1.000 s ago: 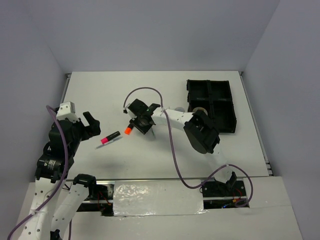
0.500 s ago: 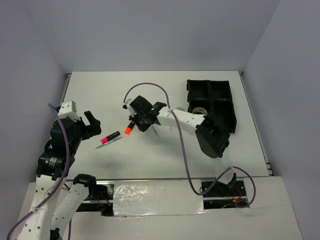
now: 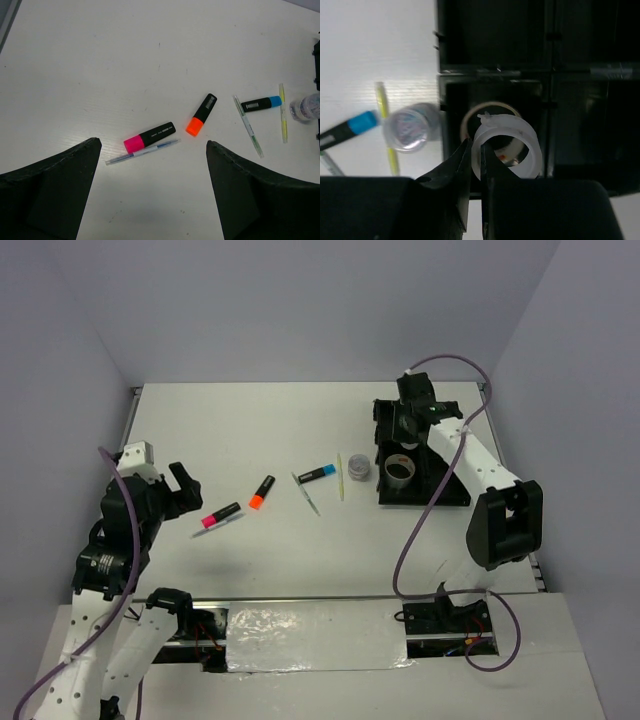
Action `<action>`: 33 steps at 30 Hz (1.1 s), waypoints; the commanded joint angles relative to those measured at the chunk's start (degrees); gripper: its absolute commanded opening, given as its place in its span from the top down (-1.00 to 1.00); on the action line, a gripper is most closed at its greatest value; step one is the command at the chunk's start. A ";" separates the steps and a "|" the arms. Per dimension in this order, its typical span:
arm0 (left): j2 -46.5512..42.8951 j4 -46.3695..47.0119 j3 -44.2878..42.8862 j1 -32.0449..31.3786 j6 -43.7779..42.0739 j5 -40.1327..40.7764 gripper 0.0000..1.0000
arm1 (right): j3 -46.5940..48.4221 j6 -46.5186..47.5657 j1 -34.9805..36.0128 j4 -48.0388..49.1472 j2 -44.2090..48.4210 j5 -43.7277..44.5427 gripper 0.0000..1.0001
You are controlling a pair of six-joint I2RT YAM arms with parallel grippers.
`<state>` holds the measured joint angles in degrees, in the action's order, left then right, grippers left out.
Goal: Sort the stationery into containers
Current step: Place the stationery in the storage box.
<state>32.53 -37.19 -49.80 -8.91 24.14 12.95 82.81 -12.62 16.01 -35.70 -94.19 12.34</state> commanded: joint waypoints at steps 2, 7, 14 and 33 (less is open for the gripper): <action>2.26 2.12 -0.65 -0.32 -0.59 -0.29 -0.99 | -1.33 -0.74 -2.90 -1.04 0.50 -1.17 0.99; 2.45 2.30 -0.39 -0.32 -0.41 -0.03 -0.99 | -0.72 -1.35 -4.23 -0.68 -2.39 -3.28 0.95; 3.33 2.03 -0.56 -0.23 -0.59 -0.65 -0.99 | -4.31 -2.41 -4.23 0.89 -3.46 -4.42 0.88; 2.18 2.30 -0.47 -0.32 -0.76 -0.65 -0.99 | -6.17 -2.49 -3.18 3.45 -6.00 -4.51 0.25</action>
<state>35.35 -37.23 -49.80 -8.95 24.12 12.86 75.20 -15.33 12.38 -33.80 -98.72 7.64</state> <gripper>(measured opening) 0.994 0.324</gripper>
